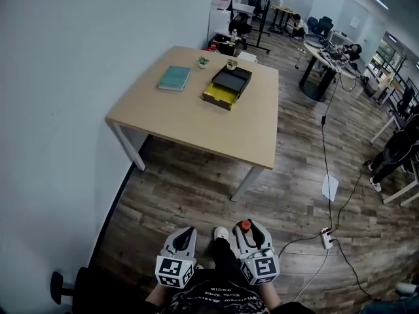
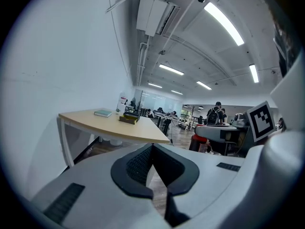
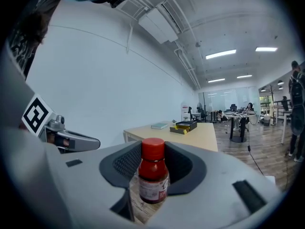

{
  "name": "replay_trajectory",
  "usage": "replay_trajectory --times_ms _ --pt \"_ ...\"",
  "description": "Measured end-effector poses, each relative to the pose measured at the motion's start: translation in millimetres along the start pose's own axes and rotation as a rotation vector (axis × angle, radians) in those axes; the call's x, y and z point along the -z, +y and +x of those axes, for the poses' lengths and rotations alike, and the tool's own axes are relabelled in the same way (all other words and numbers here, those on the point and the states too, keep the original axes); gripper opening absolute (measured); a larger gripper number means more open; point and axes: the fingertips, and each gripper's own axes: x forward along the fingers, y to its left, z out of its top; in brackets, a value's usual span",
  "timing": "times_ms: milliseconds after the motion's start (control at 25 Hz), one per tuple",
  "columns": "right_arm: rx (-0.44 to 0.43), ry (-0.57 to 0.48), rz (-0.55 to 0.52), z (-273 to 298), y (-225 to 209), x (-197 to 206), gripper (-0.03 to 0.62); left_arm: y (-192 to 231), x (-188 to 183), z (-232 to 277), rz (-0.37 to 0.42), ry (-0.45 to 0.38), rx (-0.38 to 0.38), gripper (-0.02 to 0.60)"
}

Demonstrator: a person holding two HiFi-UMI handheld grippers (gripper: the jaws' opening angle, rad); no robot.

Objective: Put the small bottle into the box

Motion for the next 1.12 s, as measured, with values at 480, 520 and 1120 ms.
replay_trajectory --times_ms 480,520,1120 --pt "-0.056 0.001 -0.011 99.7 -88.5 -8.5 0.155 14.4 -34.5 121.8 0.040 -0.006 -0.047 0.003" --pt "-0.063 0.003 -0.009 108.6 -94.9 -10.3 0.155 16.8 -38.8 130.3 0.038 -0.001 -0.056 0.003" --pt "-0.175 0.008 -0.045 201.9 -193.9 -26.9 0.155 22.9 -62.8 258.3 -0.025 -0.004 -0.163 0.003"
